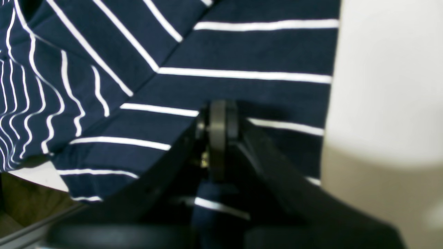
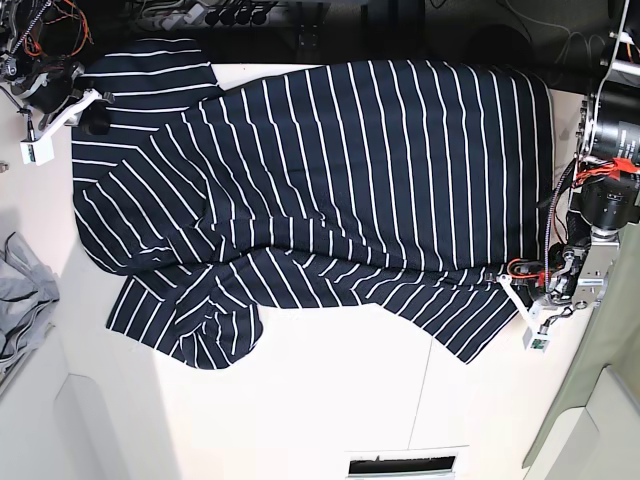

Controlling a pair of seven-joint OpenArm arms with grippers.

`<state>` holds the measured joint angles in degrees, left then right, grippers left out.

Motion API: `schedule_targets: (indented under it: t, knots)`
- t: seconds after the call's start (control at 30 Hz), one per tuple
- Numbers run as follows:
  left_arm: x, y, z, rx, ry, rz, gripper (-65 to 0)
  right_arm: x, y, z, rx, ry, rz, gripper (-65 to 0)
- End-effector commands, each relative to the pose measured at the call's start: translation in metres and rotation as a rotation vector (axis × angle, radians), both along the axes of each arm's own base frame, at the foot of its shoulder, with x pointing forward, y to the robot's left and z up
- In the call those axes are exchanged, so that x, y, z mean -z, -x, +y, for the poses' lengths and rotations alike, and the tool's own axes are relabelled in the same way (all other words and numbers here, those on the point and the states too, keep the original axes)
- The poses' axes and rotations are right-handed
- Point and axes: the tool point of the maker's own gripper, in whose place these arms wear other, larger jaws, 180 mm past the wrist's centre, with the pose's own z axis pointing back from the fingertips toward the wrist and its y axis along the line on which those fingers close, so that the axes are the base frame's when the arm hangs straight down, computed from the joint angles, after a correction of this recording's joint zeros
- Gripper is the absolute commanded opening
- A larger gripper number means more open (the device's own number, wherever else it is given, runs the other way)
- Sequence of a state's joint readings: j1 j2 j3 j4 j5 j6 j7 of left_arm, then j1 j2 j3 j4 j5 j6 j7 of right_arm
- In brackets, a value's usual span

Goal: Layout the t-shirt on the table in an organized manner, then fold the t-shirt properly
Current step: 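Pull the hem edge with the left gripper to flatten the shirt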

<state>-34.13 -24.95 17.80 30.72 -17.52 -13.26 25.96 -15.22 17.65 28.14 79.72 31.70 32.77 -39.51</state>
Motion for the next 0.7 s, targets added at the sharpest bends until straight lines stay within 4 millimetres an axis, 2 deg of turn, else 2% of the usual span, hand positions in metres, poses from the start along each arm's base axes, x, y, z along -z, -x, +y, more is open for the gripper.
schedule_targets:
  t: [0.0, 0.13, 0.27, 0.37, 0.53, 0.67]
  knots:
    - [-0.01, -0.003, 0.014, -0.018, -0.031, 0.003, -65.0, -0.006, -0.004, -0.007, -0.005, 0.019, -0.012, -65.0]
    - [-0.012, -0.005, 0.014, -0.015, -0.031, -0.003, -65.0, -0.007, -0.005, -0.007, -0.002, 0.012, -0.017, -65.0]
    - [-0.021, -0.015, -0.008, 0.082, 0.012, -0.019, -65.0, -0.015, -0.011, -0.008, 0.01, -0.015, -0.047, -65.0]
    - [-0.039, -0.027, -0.023, 0.124, 0.037, -0.055, -65.0, -0.027, -0.02, -0.013, 0.036, -0.042, -0.093, -65.0]
    - [-0.076, -0.049, -0.037, 0.17, 0.05, -0.159, -65.0, -0.051, -0.045, -0.023, 0.078, -0.05, -0.194, -65.0]
    - [-0.083, -0.054, -0.049, 0.196, 0.074, -0.192, -65.0, -0.072, -0.079, -0.027, 0.087, -0.028, -0.298, -65.0]
